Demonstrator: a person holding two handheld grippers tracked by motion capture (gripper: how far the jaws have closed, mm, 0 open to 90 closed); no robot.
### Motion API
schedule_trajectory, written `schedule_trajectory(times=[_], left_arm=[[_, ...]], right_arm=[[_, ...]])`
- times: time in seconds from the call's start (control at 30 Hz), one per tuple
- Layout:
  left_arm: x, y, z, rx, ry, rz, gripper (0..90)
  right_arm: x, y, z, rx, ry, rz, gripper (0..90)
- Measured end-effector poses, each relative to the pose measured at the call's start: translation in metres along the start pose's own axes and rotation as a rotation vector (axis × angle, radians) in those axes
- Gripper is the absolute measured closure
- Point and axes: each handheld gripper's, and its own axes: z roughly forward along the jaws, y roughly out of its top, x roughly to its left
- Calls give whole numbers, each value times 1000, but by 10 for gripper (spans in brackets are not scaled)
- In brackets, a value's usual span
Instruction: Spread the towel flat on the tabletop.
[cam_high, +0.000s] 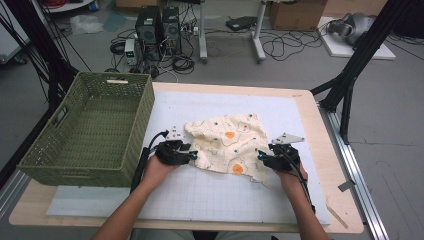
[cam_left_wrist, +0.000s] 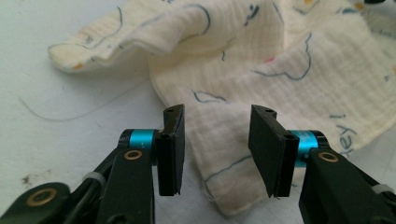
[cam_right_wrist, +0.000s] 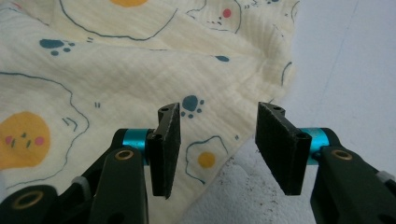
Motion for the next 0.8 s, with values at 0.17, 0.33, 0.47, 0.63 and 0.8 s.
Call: schedule_trajectory(times=[0.17, 0.33, 0.47, 0.63, 0.8], left_arm=[[-11, -6, -3, 26, 56, 106, 872], [-14, -17, -19, 38, 64, 79, 877], [-14, -29, -34, 29, 71, 50, 877], [-18, -40, -47, 27, 71, 38, 876], [-29, -51, -58, 10, 57, 36, 875]], right_arm=[[2, 0, 2, 4, 16, -4, 496], [2, -1, 2, 3, 21, 0, 496], [4, -1, 2, 9, 25, -1, 495], [8, -3, -1, 8, 32, -8, 495], [17, -11, -8, 14, 46, 0, 505]])
